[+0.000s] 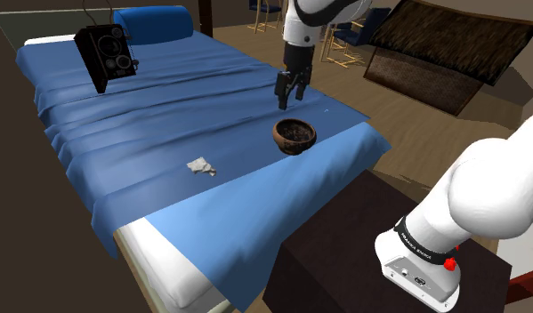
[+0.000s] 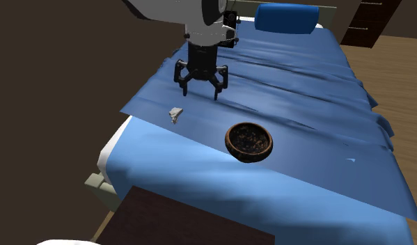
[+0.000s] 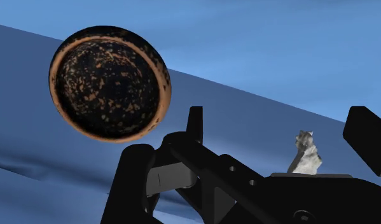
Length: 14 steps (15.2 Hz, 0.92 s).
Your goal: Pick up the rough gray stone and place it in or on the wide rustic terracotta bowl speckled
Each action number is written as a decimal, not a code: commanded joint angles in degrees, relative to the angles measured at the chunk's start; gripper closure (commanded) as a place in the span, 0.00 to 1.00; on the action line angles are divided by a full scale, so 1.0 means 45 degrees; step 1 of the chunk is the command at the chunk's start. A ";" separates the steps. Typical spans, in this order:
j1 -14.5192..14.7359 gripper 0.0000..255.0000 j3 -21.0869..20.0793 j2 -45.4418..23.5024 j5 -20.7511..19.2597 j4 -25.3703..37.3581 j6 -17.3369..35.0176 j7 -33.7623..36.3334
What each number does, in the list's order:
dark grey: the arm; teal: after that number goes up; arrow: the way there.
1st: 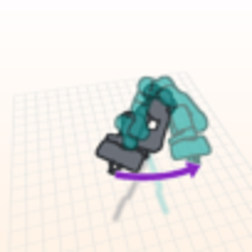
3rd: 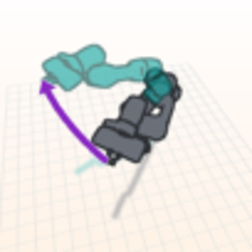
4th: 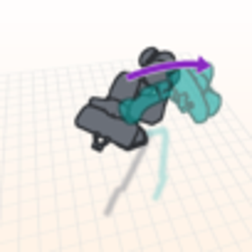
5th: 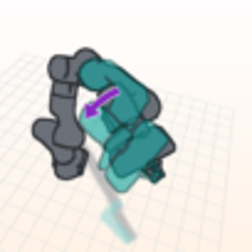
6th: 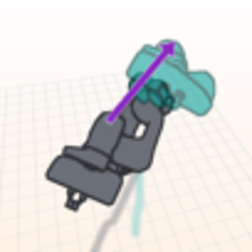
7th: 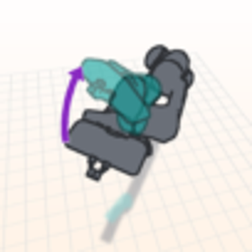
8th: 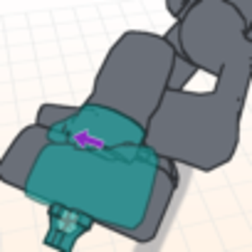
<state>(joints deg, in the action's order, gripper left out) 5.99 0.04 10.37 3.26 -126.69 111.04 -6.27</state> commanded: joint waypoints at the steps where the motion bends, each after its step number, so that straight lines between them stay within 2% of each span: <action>1: 0.0118 0.00 -0.0085 -0.0994 0.0192 0.0566 0.0318 -0.0030; 8: 0.0531 0.00 -0.0490 -0.4284 0.0761 0.2893 0.0938 0.0008; 14: 0.0862 0.00 -0.0845 -0.7169 0.1066 0.5494 0.0955 0.0099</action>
<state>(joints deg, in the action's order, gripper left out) 9.68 -3.53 -19.56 7.83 -103.67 114.94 -5.73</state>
